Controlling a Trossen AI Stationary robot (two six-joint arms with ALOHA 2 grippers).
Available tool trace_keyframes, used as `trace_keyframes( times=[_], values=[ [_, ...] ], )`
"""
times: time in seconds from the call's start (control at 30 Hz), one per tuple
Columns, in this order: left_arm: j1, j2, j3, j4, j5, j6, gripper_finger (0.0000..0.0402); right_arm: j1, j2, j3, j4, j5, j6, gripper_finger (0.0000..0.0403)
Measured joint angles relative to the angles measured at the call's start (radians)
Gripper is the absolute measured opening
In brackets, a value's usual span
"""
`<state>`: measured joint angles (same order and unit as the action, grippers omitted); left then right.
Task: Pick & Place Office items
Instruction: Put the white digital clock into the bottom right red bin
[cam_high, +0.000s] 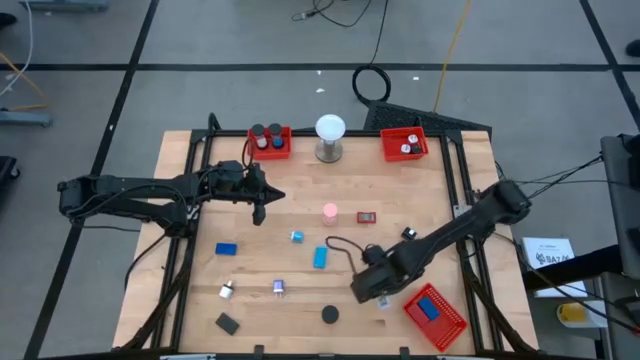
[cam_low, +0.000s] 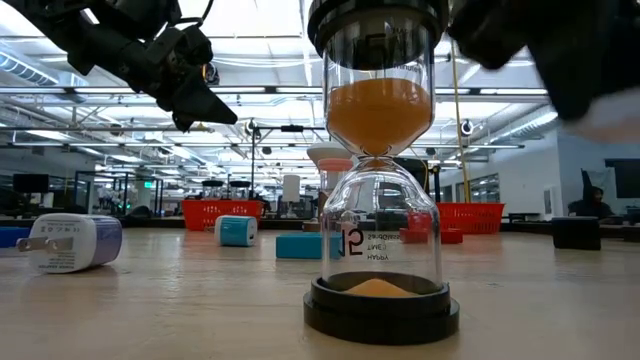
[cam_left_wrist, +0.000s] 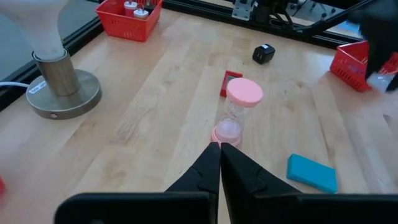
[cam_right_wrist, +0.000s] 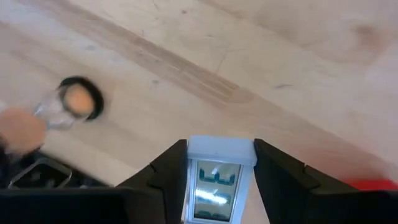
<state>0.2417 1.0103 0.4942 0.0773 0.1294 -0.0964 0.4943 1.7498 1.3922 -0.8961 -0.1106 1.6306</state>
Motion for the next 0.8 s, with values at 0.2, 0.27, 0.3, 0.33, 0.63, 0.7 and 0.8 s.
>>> trace_keyframes(
  times=[0.2, 0.27, 0.3, 0.33, 0.63, 0.7, 0.8],
  values=[
    [0.000, 0.000, 0.000, 0.000, -0.007, 0.016, 0.0008, 0.002, -0.137, 0.000, -0.183, 0.000, -0.063, 0.0159],
    [0.000, 0.000, 0.000, 0.001, -0.011, 0.013, 0.0013, 0.015, -0.165, 0.000, -0.220, 0.002, -0.081, 0.0158],
    [0.000, 0.000, 0.000, 0.001, -0.019, 0.013, 0.0013, 0.024, -0.175, 0.000, -0.235, 0.003, -0.090, 0.0157],
    [0.000, 0.000, 0.000, 0.001, -0.027, 0.012, 0.0012, 0.036, -0.181, 0.000, -0.245, 0.002, -0.098, 0.0155],
    [0.000, 0.000, 0.000, 0.001, -0.059, 0.005, 0.0013, 0.190, -0.181, -0.036, -0.226, -0.024, 0.027, 0.0158],
    [0.001, 0.000, 0.000, 0.001, -0.062, 0.005, 0.0010, 0.234, -0.180, -0.059, -0.212, -0.023, 0.078, 0.0156],
    [0.001, 0.000, 0.000, 0.001, -0.062, 0.004, 0.0003, 0.293, -0.181, -0.103, -0.162, -0.022, 0.139, 0.0157]
  ],
)
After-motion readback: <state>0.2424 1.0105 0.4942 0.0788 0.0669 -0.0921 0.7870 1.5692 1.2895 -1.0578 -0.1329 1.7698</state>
